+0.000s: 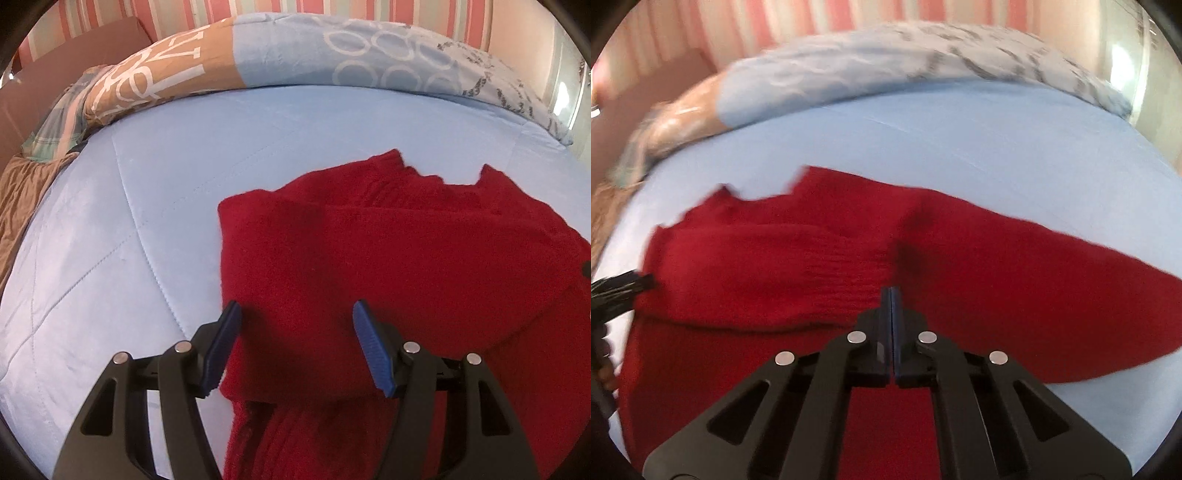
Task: Fold small clothes
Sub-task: 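Open the right gripper to lay the folded sleeve down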
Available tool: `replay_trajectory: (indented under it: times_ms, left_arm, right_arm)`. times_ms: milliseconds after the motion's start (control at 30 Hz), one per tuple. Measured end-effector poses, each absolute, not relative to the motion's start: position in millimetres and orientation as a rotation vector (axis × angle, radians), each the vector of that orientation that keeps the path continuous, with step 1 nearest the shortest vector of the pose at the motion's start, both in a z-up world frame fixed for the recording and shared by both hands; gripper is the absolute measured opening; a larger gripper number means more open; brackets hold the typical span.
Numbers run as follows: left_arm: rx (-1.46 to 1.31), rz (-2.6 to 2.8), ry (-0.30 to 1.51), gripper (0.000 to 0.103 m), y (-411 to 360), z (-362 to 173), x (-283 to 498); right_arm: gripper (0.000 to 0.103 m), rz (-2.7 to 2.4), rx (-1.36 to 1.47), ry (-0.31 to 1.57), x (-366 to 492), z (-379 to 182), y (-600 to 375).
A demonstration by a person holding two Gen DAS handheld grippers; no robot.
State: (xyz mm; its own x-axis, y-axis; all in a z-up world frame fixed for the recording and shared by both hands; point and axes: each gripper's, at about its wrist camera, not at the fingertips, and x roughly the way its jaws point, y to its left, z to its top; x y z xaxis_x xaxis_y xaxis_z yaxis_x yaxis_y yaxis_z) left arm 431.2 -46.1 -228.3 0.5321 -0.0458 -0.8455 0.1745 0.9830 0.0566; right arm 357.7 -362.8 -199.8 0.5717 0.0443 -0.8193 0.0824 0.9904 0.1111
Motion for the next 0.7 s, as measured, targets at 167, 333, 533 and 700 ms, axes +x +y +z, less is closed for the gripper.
replay_trajectory:
  times_ms: [167, 333, 533, 700]
  left_arm:
    - [0.221, -0.096, 1.011, 0.066, -52, -237, 431]
    - [0.236, -0.087, 1.02, 0.068, -46, -240, 431]
    - [0.196, -0.093, 1.03, 0.067, -48, -230, 426]
    - [0.154, -0.176, 1.001, 0.067, -83, -201, 408]
  right_arm:
    - [0.004, 0.108, 0.041, 1.046, 379, -218, -301]
    - [0.0, 0.048, 0.065, 1.064, 383, -229, -315]
    - [0.0, 0.02, 0.213, 1.066, 372, -230, -368]
    - [0.015, 0.051, 0.219, 0.983, 349, -197, -373]
